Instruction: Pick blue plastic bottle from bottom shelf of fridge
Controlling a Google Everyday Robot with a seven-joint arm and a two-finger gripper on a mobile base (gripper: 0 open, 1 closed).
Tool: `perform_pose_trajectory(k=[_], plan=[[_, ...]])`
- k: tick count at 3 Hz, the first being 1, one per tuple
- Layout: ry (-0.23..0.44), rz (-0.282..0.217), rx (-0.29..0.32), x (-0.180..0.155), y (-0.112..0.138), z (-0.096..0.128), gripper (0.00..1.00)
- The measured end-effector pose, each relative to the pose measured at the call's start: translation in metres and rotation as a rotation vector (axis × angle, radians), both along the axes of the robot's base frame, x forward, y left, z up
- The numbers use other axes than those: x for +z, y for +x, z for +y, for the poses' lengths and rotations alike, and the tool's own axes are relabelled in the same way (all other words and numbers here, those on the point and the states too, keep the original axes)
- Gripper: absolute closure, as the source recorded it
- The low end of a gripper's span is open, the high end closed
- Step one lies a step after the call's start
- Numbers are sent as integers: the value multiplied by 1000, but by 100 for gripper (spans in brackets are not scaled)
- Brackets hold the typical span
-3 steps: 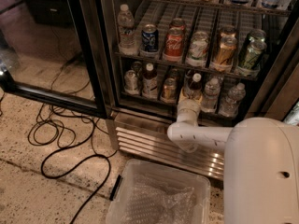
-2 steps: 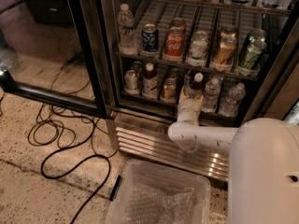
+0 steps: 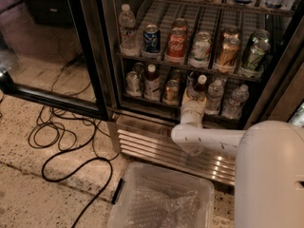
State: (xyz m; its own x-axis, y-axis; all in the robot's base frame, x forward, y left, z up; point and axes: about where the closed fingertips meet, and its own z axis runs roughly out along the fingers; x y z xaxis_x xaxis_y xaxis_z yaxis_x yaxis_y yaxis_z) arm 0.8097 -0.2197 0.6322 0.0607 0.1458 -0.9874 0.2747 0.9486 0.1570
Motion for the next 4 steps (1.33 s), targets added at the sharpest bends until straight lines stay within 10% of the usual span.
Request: perform_pose_trajectory(k=[4], plan=[[50, 51, -22, -2, -18, -4, 100]])
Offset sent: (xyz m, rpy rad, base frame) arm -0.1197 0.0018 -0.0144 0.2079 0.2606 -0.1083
